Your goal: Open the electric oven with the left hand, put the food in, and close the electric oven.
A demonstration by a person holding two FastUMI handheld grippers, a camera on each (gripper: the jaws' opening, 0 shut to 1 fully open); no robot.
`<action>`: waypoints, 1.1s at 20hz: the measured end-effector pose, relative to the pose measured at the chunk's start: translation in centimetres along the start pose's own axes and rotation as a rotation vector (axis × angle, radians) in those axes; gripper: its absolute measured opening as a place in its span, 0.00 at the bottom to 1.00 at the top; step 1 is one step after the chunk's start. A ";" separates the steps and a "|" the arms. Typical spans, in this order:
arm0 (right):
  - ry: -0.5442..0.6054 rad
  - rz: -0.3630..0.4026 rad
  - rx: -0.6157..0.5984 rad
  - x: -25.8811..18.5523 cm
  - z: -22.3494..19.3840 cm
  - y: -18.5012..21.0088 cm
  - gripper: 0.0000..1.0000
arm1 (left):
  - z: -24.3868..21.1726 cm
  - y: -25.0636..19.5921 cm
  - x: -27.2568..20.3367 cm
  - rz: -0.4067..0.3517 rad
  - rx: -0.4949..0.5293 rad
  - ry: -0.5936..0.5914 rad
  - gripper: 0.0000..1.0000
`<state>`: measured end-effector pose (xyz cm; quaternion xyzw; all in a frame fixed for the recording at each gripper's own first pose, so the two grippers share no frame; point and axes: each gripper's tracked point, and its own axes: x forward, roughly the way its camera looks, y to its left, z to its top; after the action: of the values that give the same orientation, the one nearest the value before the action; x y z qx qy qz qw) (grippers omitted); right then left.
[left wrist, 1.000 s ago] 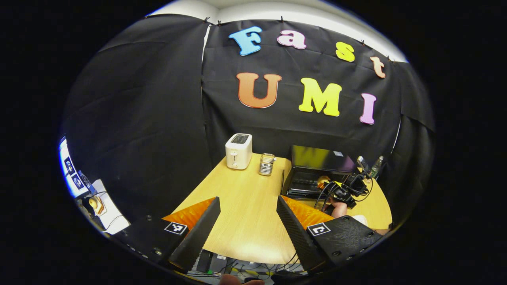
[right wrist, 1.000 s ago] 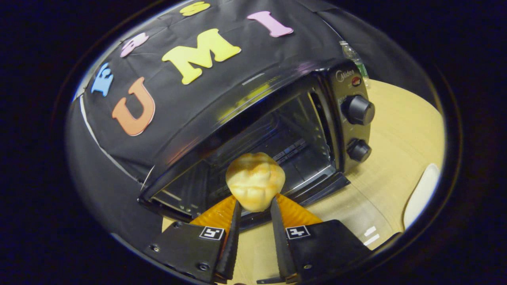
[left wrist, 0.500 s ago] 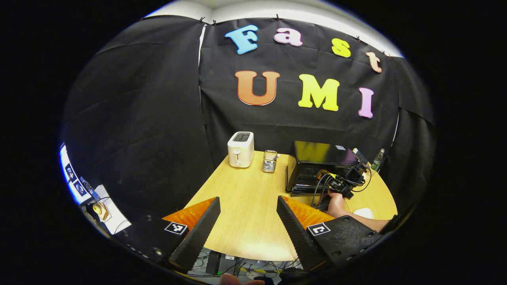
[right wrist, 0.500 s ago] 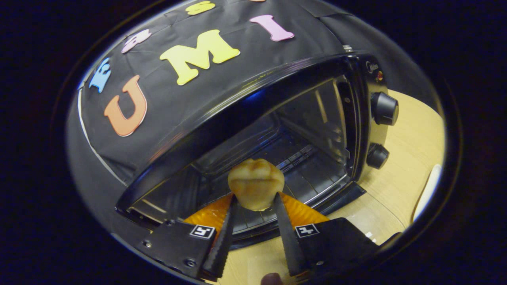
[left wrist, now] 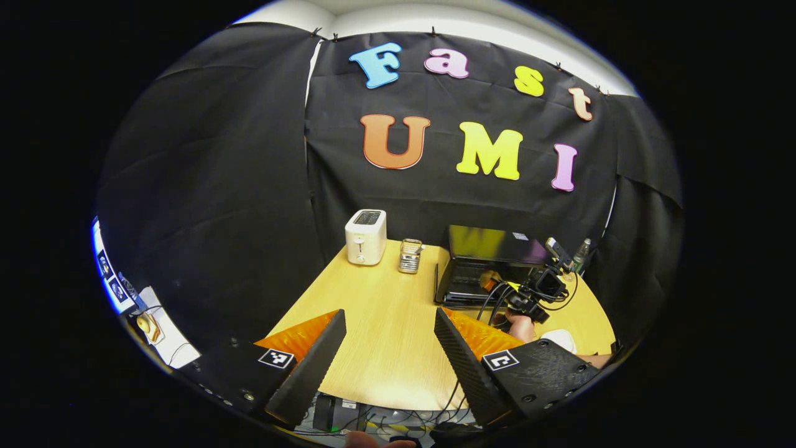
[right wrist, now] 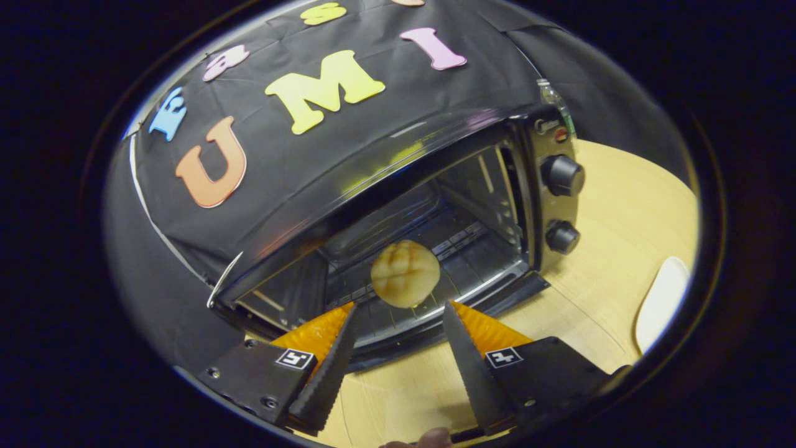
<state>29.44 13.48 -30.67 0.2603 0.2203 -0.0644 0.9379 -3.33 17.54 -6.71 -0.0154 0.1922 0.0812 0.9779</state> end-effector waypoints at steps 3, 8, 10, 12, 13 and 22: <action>0.010 0.036 -0.046 -4.0 -0.7 -0.2 0.85 | -0.1 -1.2 0.1 -0.030 0.000 -0.014 0.94; 0.017 0.099 -0.169 -11.9 -0.5 -1.8 0.85 | -2.0 -4.3 1.3 -0.110 0.005 0.003 0.94; -0.016 0.075 -0.264 -14.5 0.9 -4.0 0.88 | -3.0 -5.5 2.1 -0.135 0.002 0.020 0.94; -0.026 0.065 -0.336 -16.6 1.8 -5.9 0.90 | -4.3 -7.1 2.6 -0.169 -0.005 0.037 0.94; -0.030 0.058 -0.371 -18.1 2.2 -6.6 0.92 | -4.9 -8.0 2.9 -0.187 -0.004 0.043 0.94; -0.036 0.050 -0.493 -26.2 5.3 -9.6 0.97 | -11.0 -12.6 5.7 -0.238 0.001 0.154 0.95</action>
<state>5.77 2.66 -19.31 0.0279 0.2058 0.0098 0.9781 -0.19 5.26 -19.04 -0.0439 0.2634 -0.0368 0.9630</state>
